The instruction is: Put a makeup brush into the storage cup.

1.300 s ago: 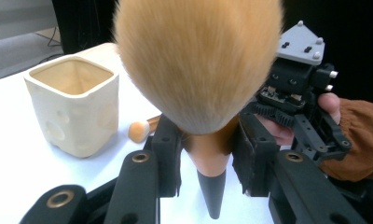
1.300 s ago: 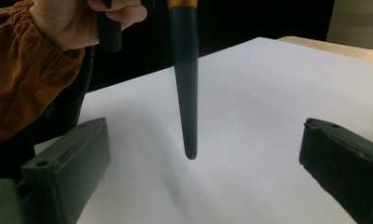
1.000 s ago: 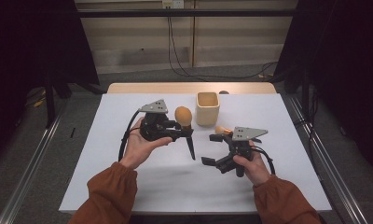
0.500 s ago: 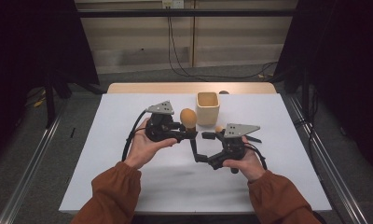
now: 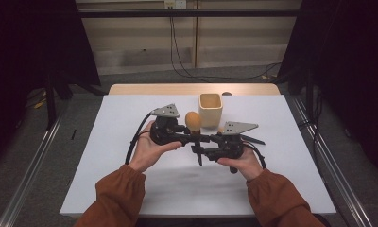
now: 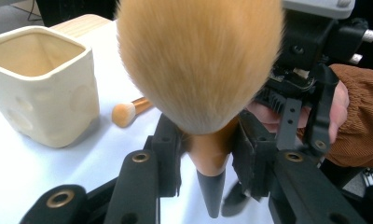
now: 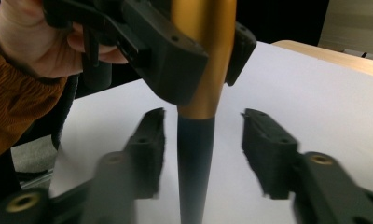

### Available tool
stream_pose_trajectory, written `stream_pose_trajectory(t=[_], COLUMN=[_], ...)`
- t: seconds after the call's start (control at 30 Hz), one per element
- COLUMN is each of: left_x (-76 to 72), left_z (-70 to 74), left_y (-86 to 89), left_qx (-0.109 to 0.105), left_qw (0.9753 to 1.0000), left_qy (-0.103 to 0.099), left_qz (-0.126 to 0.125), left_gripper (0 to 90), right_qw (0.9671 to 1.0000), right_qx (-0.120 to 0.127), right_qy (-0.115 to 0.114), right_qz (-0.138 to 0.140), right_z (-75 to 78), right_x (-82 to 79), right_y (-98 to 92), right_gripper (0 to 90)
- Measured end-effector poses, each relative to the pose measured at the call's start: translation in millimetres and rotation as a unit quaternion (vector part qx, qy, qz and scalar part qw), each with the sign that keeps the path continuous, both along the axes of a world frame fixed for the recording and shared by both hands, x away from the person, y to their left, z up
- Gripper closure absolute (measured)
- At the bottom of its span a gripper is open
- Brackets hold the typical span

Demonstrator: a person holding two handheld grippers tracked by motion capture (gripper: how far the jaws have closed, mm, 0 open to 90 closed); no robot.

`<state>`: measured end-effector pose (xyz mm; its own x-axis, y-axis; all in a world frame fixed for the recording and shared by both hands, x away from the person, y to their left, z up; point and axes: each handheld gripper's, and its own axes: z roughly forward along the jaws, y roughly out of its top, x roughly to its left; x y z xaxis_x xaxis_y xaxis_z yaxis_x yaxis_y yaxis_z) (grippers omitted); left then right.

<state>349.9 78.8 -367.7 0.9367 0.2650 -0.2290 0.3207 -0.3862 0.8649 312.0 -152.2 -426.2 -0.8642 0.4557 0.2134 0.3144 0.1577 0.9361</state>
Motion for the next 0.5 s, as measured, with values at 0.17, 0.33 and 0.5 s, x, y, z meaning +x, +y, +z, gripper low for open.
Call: stream_pose_trajectory(t=[0.17, 0.33, 0.5], left_x=[0.5, 0.9, -1.3], left_z=[-3.0, -5.1, -6.1], left_y=[-1.7, -2.0, -2.4], left_qx=[-0.002, -0.002, -0.010], left_qw=[1.0000, 1.0000, 0.9998], left_qy=[-0.001, -0.003, -0.014], left_qz=[0.001, 0.002, 0.011], left_gripper=[64.8, 64.8, 64.5], right_qw=[0.9999, 0.9999, 1.0000], right_qx=[0.006, 0.003, 0.001], right_qy=[0.007, 0.007, -0.003], right_qz=[0.005, 0.007, 0.005], right_z=[0.9, -0.2, -0.1], right_x=[0.0, 0.1, 0.4], right_y=[-2.4, -2.2, -3.1], right_gripper=[71.4, 74.7, 75.0])
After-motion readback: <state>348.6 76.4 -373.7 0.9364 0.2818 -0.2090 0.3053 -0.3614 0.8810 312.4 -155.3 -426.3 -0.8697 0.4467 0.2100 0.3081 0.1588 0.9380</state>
